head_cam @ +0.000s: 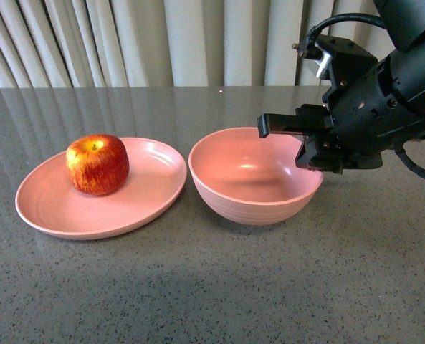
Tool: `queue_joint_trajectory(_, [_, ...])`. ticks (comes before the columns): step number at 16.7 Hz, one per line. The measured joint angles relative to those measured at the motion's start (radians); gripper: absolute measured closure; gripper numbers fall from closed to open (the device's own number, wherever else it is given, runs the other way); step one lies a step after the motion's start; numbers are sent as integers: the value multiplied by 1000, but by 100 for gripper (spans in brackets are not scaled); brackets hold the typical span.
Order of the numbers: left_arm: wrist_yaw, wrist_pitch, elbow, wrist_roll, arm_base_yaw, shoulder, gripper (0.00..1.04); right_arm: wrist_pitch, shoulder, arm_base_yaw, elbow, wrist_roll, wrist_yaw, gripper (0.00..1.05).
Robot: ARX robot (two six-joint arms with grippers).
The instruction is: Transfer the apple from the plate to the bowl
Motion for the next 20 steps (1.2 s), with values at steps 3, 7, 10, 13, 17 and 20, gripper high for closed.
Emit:
queue_joint_trajectory(3, [0,0,0,0,0,0,7,0,20,17,13,4,4,102])
queue_joint_trajectory(7, [0,0,0,0,0,0,7,3,51,25,32,10,21,102])
queue_joint_trajectory(10, [0,0,0,0,0,0,7,-2,55,24,32,14,30,102])
queue_joint_trajectory(13, [0,0,0,0,0,0,7,-8,56,24,33,22,20,96])
queue_joint_trajectory(17, [0,0,0,0,0,0,7,-4,53,23,35,43,15,54])
queue_joint_trajectory(20, [0,0,0,0,0,0,7,37,-48,9,-5,77,-9,23])
